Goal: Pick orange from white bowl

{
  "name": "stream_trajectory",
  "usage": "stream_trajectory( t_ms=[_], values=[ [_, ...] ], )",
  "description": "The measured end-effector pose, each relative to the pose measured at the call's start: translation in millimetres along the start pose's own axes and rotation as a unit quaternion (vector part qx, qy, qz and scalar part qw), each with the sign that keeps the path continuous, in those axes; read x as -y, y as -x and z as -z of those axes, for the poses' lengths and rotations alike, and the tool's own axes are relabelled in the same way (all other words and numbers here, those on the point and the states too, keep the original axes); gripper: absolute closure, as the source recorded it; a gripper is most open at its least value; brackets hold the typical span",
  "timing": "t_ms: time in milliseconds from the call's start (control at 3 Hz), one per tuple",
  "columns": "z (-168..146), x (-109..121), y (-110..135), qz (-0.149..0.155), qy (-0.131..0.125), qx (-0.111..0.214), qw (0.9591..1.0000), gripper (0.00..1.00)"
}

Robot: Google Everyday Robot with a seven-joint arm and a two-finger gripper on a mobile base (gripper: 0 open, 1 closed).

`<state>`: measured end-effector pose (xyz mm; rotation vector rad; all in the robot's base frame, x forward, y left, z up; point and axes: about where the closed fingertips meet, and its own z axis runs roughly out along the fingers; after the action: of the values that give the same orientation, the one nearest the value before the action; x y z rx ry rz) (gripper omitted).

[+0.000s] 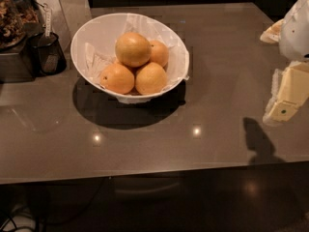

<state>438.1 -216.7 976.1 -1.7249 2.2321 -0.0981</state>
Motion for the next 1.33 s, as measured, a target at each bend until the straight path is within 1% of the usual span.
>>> stream_trajectory(
  t_ms=[333,667,1000,1333],
  values=[
    [0,0,0,0.0,0.0,0.0,1.0,0.0],
    [2,7,11,0.011,-0.006,0.012,0.9999,0.0],
    [-6,20,44,0.049,0.006,0.033,0.9982,0.0],
    [-18,31,85,0.087,0.019,0.058,0.9943,0.0]
  ],
)
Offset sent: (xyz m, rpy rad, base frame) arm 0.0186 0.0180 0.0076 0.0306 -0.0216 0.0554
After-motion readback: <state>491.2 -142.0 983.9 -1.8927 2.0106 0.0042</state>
